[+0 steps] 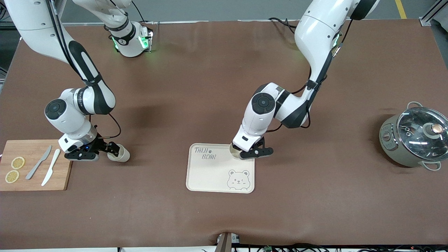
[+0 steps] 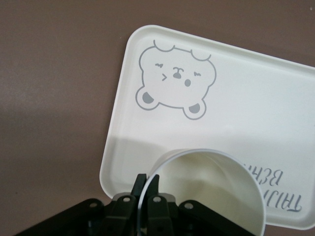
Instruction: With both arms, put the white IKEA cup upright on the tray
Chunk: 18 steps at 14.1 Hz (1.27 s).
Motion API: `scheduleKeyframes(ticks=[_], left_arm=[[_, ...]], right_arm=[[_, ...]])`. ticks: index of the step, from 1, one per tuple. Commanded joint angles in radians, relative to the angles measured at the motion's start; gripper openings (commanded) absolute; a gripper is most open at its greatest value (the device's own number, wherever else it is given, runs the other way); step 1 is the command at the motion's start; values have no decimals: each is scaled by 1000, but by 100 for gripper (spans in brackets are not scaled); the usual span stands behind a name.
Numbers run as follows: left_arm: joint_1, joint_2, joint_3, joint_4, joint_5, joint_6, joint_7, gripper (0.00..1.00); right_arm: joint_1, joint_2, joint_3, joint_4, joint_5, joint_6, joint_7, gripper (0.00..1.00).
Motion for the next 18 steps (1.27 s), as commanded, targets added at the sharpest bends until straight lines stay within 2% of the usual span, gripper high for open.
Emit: scheduleKeyframes(ticks=[1,4,7,14,15,18], left_arm=[[-10,40,26,28,37,33,-24,0],[-12,59,36,28,38,64,-24,0],[-15,73,43,28,61,86,-24,0],[-13,86,50,28,73,105,-24,0],[-15,88,50,28,73,107,-24,0],[-13,94,50,28,73,109,-24,0]], right_arm=[[10,-3,1,-16,12,31,-13,100],[12,3,1,-16,12,43,-13,100],[21,11,-1,-56,12,129,-13,100],[20,11,-1,-56,9,128,-15,100],[20,9,-1,-57,7,128,-15,98],[21,8,-1,-57,7,121,-15,75]])
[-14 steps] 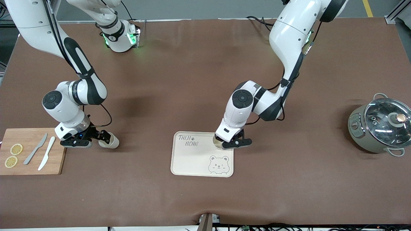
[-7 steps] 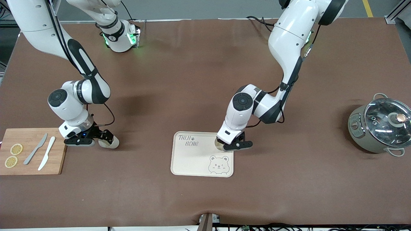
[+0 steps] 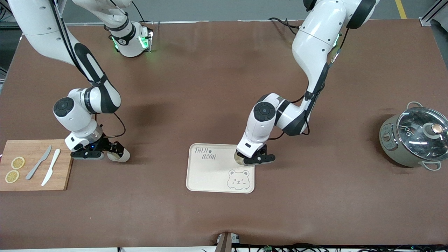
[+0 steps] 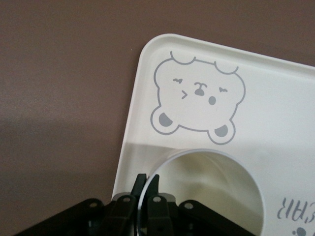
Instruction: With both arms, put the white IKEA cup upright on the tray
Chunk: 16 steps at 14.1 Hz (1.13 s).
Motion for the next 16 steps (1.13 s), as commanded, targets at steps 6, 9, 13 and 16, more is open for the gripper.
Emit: scheduleKeyframes(ticks=[6,9,13,16], left_arm=[[-15,34,27,25,28,44,-24,0],[-15,34,27,25,28,46,-24,0],[-15,34,28,25,28,46,-21,27],[-15,35,28,25,49,46,-20,49]], right_arm=[[4,-13,0,-21,6,23,-39,42],[3,-16,0,-21,6,22,-63,23],[4,-21,0,-18,6,22,-63,12],[4,-21,0,-12,6,22,-61,5]])
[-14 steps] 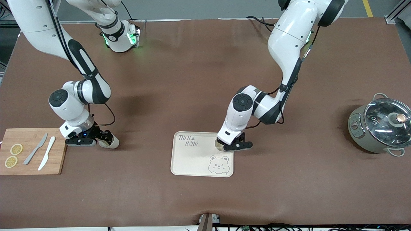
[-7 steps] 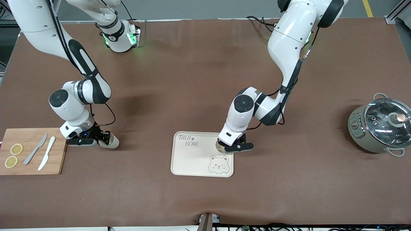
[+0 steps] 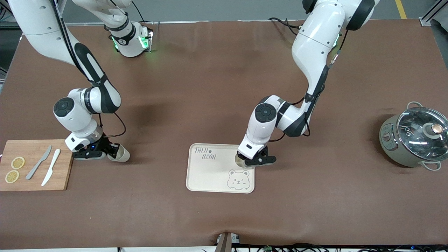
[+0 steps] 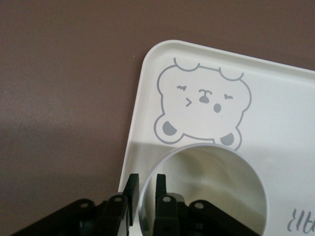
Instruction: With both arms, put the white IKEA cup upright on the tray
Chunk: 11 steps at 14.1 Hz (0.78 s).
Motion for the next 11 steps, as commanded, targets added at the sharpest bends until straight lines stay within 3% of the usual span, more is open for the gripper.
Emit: scheduleKeyframes(ticks=[1,2,6,8,11], left_arm=[[-15,17,15,24,34,10,-21,56],[-15,17,17,24,34,10,-21,65],[-15,15,15,24,60,10,-22,81],[-15,15,17,24,60,10,-22,82],[-15,15,17,23,62,10,-22,82]], right_arm=[[2,-19,-1,-13,7,22,-23,2],[2,-20,-1,-13,7,22,-26,0],[-1,-19,-1,-13,7,22,-26,0],[-1,-23,1,-3,7,-4,-26,0],[-5,-54,2,52,13,-159,-24,0]])
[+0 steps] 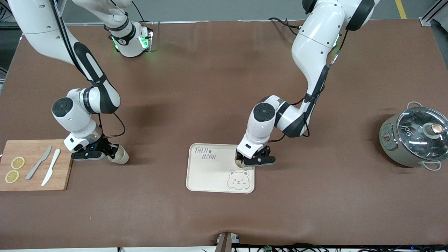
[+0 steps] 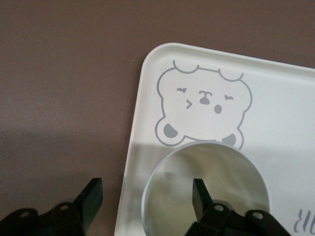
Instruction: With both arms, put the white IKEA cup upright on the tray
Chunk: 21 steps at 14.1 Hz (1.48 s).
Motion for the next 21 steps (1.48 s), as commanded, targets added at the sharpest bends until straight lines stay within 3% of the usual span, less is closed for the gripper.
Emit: scheduleKeyframes(ticks=[1,3,6,9,16,19,21], left_arm=[[-14,12,15,21,29,9,-22,82],[-13,5,15,21,29,7,-21,83],[-11,-11,15,22,29,1,-19,85],[-11,-24,15,22,27,-7,-19,85],[-2,-84,12,22,32,-121,-13,88],[-4,-145,9,19,32,-250,24,100],[4,-204,6,16,30,-362,77,100]], right_arm=[[-9,-50,4,55,14,-160,-18,0],[-7,-63,4,115,34,-284,-12,0],[-6,-64,4,213,176,-448,-17,0],[34,-61,4,278,285,-507,-5,0],[230,-49,-1,416,290,-515,351,0],[290,-2,-1,477,280,-511,461,0],[324,25,-2,491,277,-499,501,0]])
